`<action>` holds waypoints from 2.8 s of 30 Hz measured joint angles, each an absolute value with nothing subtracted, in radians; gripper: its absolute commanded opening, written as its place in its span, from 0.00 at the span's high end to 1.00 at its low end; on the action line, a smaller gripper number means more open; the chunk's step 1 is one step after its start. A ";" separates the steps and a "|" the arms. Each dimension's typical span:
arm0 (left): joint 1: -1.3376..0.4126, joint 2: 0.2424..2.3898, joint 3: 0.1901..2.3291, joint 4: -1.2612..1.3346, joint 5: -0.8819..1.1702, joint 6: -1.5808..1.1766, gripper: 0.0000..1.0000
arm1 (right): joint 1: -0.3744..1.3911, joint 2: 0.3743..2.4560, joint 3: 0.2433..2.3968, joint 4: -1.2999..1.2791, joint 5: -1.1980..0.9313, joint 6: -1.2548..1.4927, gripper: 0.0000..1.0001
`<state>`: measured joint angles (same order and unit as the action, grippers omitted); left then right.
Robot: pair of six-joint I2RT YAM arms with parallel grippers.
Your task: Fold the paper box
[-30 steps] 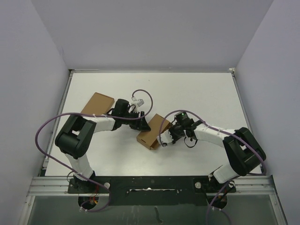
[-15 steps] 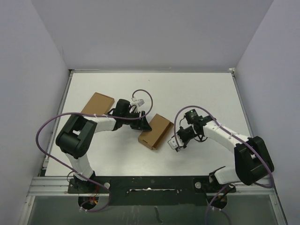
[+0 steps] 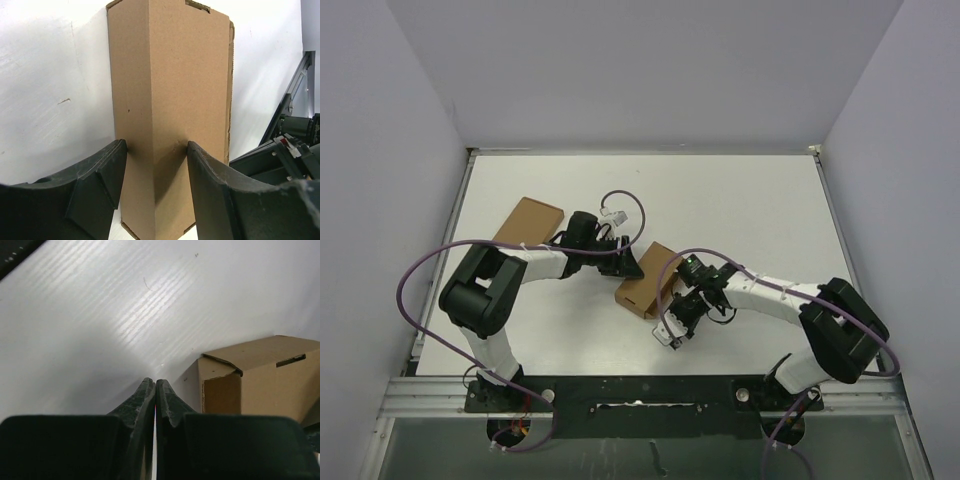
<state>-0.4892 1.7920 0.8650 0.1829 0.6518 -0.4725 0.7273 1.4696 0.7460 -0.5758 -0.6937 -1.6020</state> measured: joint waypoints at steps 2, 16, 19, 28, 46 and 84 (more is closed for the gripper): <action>-0.489 1.792 0.865 0.183 0.651 -0.477 0.51 | 0.748 1.481 0.744 -0.526 -0.651 -1.560 1.00; -0.562 1.792 0.878 0.192 0.543 -0.525 0.52 | 0.819 1.515 0.747 -0.336 -0.542 -1.256 1.00; -0.574 1.792 0.878 0.200 0.521 -0.542 0.52 | 0.814 1.516 0.749 -0.333 -0.543 -1.211 1.00; -0.580 1.791 0.876 0.213 0.505 -0.564 0.51 | 0.650 1.501 0.862 -0.622 -0.725 -1.383 0.80; -0.579 1.784 0.831 0.306 0.506 -0.587 0.51 | 0.107 1.522 0.881 -0.634 -0.752 -1.225 0.85; -0.636 1.785 0.830 0.310 0.543 -0.565 0.52 | 0.352 1.633 0.916 -0.363 -0.432 -0.841 0.99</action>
<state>-0.6357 1.7847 0.8299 0.3103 0.5434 -0.5648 0.3515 1.6333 0.9165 -0.3630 -0.4324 -0.8406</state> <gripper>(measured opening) 0.480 0.023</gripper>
